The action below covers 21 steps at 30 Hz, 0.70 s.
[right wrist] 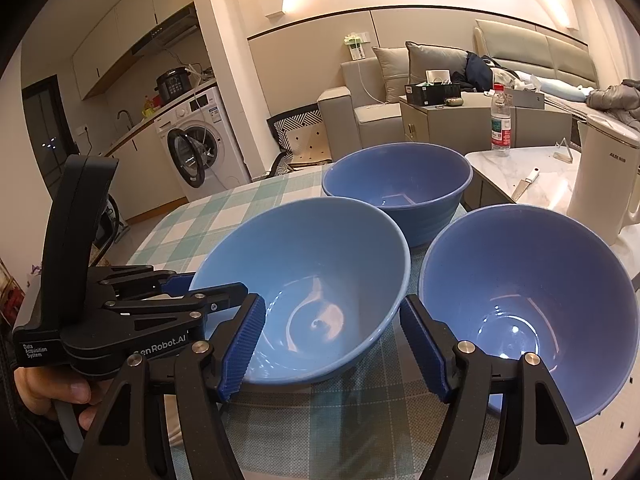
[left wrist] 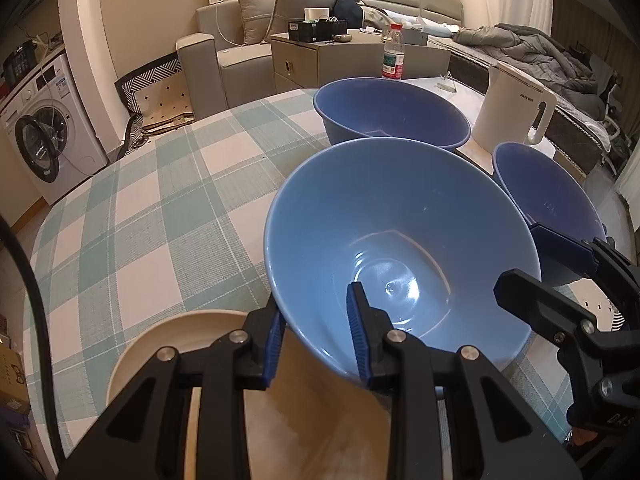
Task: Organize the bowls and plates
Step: 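Close both grippers on opposite sides of the large blue bowl's rim, then lift the blue bowl with both grippers and carry it toward another blue bowl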
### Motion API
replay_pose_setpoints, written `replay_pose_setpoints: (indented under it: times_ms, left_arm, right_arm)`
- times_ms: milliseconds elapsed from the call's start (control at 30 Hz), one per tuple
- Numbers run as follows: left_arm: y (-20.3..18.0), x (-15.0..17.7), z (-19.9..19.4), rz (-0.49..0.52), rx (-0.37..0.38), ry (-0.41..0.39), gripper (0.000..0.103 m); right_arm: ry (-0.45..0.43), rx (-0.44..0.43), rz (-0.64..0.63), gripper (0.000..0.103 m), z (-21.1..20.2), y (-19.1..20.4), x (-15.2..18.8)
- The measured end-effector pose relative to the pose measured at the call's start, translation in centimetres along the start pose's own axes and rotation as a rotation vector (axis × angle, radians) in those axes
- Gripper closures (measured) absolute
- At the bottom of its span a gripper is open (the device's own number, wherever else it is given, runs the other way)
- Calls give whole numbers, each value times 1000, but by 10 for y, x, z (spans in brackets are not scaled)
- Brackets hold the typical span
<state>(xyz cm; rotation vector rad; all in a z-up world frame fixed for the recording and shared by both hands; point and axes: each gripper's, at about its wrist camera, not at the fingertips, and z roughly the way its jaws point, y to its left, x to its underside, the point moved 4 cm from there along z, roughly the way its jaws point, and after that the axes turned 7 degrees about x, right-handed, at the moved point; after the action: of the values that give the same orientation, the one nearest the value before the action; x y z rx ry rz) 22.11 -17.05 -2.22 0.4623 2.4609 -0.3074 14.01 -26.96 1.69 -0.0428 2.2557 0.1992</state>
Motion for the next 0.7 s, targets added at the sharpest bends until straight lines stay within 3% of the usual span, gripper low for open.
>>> replay_pose_setpoints:
  times_ms: [700]
  left_arm:
    - [-1,-1,-29,-8,-28,-50,74]
  right_arm:
    - [-52,-29,-21,31,-20,5,-9]
